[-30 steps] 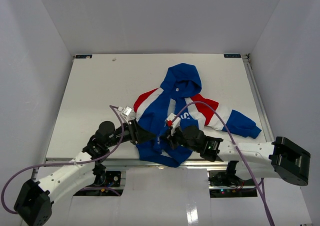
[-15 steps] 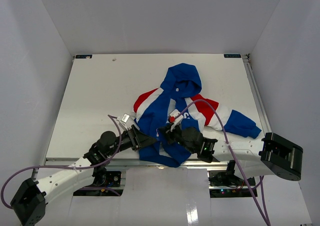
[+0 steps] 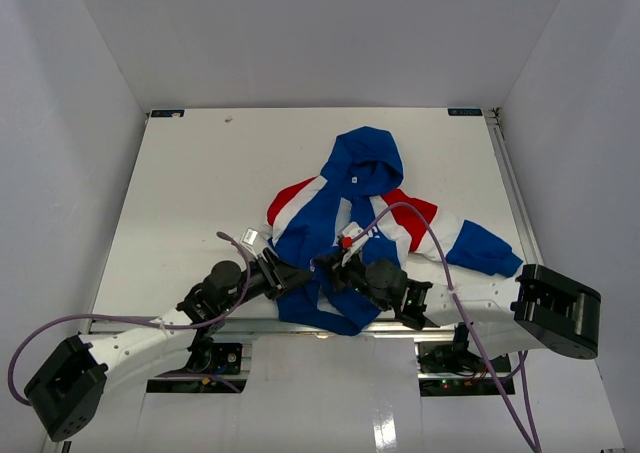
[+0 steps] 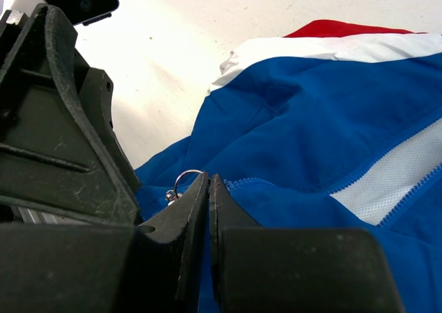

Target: Zip up the jacket

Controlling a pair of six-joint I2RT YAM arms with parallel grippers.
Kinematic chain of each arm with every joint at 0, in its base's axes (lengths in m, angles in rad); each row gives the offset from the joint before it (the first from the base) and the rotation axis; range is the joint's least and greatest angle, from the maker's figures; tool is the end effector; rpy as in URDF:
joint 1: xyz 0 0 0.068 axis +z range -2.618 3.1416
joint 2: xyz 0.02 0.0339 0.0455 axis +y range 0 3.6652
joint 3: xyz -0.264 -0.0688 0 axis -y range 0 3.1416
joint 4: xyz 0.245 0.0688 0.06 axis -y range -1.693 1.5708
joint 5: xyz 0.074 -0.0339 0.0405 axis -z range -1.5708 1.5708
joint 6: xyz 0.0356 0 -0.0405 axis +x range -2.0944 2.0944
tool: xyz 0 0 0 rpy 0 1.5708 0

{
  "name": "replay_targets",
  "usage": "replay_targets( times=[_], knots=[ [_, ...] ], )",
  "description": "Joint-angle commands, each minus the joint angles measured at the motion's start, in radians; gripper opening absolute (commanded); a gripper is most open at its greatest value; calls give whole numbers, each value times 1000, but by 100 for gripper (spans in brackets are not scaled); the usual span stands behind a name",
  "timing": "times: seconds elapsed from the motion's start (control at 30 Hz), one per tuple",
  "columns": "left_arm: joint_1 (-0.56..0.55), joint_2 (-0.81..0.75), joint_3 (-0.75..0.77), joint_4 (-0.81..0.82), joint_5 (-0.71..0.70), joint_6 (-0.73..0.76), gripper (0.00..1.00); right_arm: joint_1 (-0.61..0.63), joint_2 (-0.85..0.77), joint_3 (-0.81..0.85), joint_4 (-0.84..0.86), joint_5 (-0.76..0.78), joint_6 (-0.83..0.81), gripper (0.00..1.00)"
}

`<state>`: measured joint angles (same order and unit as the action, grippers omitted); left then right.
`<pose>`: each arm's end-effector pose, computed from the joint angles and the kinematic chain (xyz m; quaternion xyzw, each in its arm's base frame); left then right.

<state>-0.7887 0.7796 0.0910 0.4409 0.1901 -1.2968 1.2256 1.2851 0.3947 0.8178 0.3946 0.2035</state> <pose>0.1116 -0.1219 0.1630 -0.1410 0.7749 -0.5660 0.2434 0.0985 0.2334 0.2063 -0.2348 0.6916 0.3291 0.5985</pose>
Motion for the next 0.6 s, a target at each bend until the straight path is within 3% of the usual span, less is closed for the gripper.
replay_targets(
  times=[0.0,0.07,0.27,0.4,0.57],
  knots=[
    [-4,-17,-26,71,-75,-23,48,16,9,-15,100,23,19,8],
    [-4,-17,-25,66,-83,-11,46,19,6,-23,103,21,24,8],
    [-4,-8,-14,74,-87,26,25,36,2,-31,116,28,23,8],
    [-4,-10,-18,86,-87,44,1,46,3,-31,118,44,17,8],
    [-4,-37,-30,73,-95,54,0,51,-4,-48,127,82,10,8]
  ],
)
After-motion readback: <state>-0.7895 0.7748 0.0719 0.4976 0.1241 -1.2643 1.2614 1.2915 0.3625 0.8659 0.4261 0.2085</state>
